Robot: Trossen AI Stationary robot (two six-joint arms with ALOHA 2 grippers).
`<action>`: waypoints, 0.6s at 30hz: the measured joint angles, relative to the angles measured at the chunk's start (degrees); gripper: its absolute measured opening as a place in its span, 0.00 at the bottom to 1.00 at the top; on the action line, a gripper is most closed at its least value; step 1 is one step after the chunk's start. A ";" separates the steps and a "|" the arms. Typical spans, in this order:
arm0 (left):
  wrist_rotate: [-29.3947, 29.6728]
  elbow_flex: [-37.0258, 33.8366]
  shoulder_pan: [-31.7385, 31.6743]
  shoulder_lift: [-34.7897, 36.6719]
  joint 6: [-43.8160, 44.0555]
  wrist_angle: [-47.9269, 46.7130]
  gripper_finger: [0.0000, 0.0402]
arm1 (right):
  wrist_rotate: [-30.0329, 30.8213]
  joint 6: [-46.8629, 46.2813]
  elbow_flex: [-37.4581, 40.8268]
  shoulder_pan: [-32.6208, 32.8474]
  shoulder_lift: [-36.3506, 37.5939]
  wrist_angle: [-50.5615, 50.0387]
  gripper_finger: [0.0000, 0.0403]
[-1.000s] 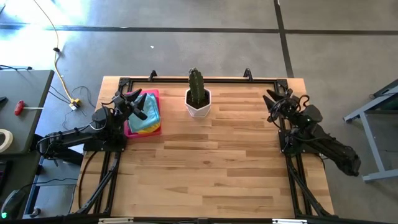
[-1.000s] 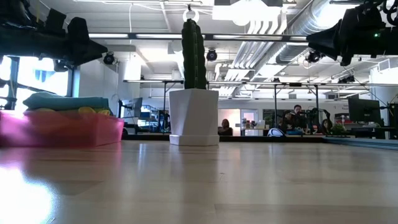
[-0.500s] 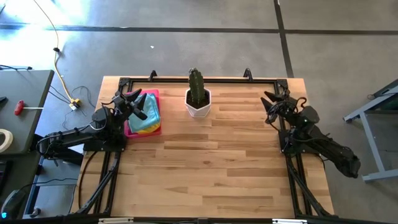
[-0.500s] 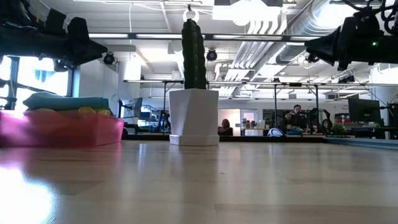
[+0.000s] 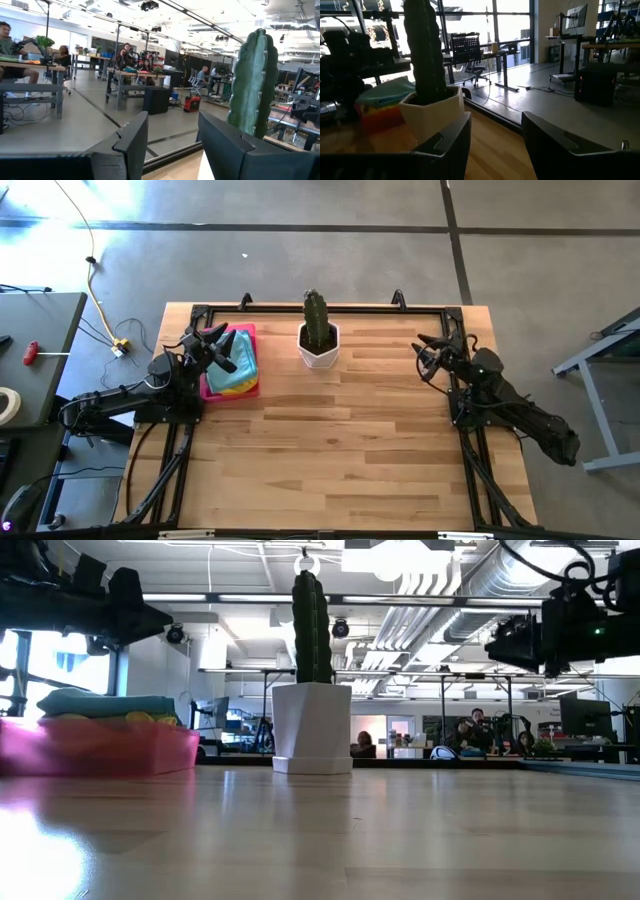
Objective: Fold microfiber towels
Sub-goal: Return to Home Position
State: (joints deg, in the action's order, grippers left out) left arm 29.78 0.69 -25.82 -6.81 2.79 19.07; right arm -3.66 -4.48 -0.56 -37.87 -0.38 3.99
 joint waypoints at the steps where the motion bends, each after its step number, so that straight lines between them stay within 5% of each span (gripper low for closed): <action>1: -0.02 0.00 0.00 0.00 0.00 0.00 0.41 | 0.00 0.01 0.00 0.00 0.00 -1.06 0.42; 18: -0.01 0.00 0.00 0.00 0.00 0.00 0.41 | 0.43 0.01 -0.11 0.00 -0.31 -3.22 0.42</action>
State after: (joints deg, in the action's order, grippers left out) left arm 29.77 0.69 -25.82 -6.81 2.79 19.07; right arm -3.23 -4.47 -0.67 -37.87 -0.69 0.77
